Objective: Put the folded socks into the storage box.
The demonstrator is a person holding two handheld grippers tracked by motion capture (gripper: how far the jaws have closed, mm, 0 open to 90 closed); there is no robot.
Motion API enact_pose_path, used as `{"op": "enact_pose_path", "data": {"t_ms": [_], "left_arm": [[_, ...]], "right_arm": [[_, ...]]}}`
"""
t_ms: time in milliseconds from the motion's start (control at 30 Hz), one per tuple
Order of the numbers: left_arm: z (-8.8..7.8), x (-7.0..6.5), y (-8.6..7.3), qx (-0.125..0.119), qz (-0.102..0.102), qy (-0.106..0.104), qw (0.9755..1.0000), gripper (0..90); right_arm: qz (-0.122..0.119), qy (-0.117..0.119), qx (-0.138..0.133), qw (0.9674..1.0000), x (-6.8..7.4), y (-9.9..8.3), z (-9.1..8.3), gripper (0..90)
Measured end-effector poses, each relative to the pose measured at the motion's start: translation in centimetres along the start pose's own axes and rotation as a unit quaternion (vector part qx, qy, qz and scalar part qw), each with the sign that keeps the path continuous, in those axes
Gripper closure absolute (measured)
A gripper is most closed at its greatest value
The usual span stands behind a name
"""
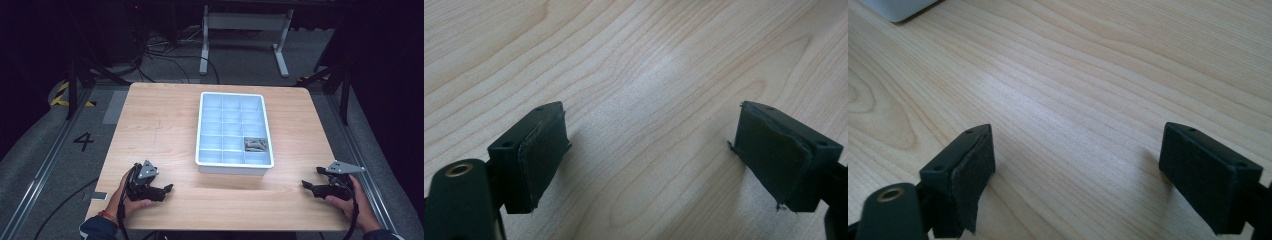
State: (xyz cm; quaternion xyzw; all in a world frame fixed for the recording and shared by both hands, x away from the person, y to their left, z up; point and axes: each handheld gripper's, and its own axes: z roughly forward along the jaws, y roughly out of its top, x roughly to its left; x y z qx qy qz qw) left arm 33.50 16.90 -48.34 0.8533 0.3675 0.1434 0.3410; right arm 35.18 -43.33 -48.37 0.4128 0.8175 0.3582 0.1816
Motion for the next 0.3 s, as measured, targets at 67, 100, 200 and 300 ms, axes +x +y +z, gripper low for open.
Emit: {"op": "enact_pose_path", "data": {"t_ms": [67,100,200,300], "left_arm": [[-0.01,0.0,0.01,0.0,0.0,0.0,1.0,14.3],[-0.01,0.0,0.01,0.0,0.0,0.0,1.0,14.3],[0.0,0.01,0.0,0.0,0.001,0.0,1.0,14.3],[0.0,0.0,0.0,0.0,0.0,0.0,1.0,14.2]], "right_arm": [[0.0,0.0,-0.001,1.0,-0.04,0.0,0.02,15.3],[0.001,0.0,-0.001,1.0,-0.04,0.0,0.02,15.3],[0.001,0.0,-0.001,1.0,-0.04,0.0,0.01,15.3],[0.001,0.0,-0.001,1.0,-0.04,0.0,0.02,15.1]]}}
